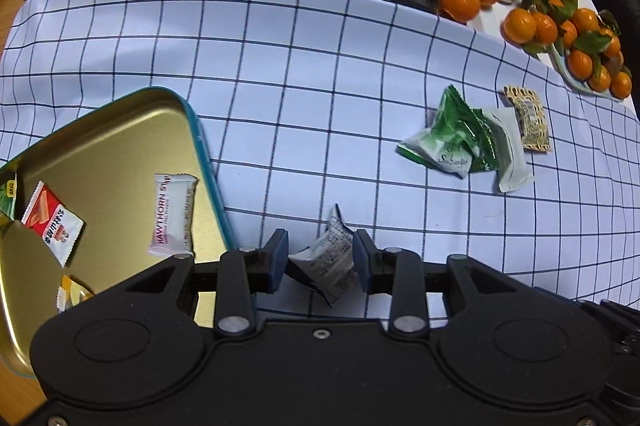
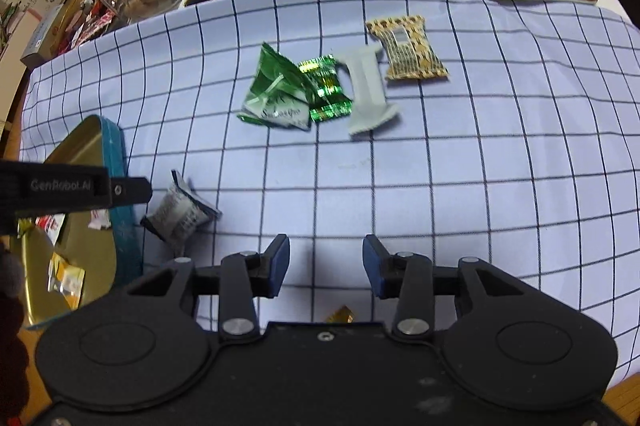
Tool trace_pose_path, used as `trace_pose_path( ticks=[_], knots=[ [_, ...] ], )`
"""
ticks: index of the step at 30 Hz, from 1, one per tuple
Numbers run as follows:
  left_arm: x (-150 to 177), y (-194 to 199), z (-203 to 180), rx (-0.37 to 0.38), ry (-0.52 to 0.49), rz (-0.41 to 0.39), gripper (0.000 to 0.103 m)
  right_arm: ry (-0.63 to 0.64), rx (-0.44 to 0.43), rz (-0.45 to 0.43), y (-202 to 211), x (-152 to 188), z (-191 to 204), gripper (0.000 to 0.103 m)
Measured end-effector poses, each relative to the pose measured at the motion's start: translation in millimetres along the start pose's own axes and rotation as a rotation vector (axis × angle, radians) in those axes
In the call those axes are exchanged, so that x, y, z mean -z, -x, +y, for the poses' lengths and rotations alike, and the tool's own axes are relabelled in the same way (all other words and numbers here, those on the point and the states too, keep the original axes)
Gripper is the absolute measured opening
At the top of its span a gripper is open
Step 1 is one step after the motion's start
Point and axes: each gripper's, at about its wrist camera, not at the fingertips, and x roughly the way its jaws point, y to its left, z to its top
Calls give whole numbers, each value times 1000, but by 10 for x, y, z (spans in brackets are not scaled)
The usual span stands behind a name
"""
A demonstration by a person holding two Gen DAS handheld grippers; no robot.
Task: Organize snacks
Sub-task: 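Reach the left tool to the grey packet while the right tool reaches the gold candy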
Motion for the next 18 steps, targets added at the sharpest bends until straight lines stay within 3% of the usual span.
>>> trace_pose_path(
  ticks=[12, 18],
  knots=[
    [-2, -49, -56, 21, -5, 18, 44, 174, -35, 107, -21, 151, 37, 47],
    [-35, -23, 18, 33, 25, 14, 44, 300, 1, 145, -116, 312, 167, 43]
  ],
)
